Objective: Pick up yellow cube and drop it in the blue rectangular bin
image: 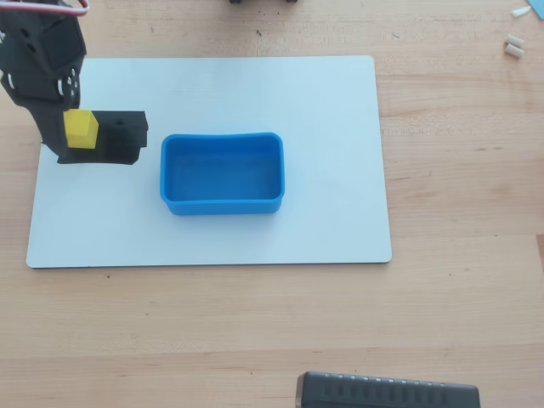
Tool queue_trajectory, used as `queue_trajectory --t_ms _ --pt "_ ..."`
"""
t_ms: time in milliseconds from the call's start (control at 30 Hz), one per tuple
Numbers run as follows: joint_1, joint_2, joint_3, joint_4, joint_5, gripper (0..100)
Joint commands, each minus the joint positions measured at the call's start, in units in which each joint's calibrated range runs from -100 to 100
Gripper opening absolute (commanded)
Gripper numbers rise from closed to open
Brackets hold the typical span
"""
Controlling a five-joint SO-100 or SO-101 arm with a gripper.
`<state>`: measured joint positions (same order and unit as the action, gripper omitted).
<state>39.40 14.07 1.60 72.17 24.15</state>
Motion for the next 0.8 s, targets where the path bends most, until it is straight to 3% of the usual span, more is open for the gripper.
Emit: queue_trajectory --t_ms 0,167,333,600,767 --pt "0.0 0.6 0.8 -1.7 0.3 32" --pt "-0.1 2.0 1.7 -2.5 0.3 27" --pt "-0.4 2.0 2.7 -2.6 0.1 13" --pt "-2.1 -4.1 2.0 3.4 -1.5 12" --pt "-5.3 -6.8 -7.0 14.6 -5.0 10"
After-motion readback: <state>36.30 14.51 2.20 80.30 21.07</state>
